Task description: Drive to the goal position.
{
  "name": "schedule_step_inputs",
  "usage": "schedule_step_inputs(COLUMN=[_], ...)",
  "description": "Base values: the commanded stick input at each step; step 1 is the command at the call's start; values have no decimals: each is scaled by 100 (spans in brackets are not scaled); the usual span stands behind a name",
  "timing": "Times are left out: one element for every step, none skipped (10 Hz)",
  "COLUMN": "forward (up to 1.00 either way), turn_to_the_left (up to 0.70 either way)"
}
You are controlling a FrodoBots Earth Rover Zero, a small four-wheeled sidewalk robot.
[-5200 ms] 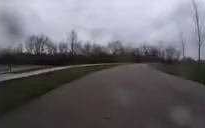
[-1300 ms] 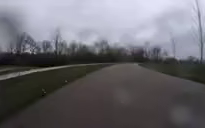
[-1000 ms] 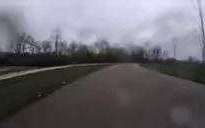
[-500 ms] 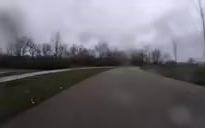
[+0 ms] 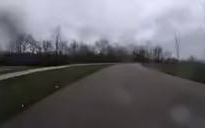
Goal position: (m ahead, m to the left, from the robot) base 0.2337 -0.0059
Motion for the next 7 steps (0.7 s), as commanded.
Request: schedule_step_inputs(forward=[70, 70, 70, 70, 70, 70, 70], turn_to_the_left=[0, 0, 0, 0, 0, 0, 0])
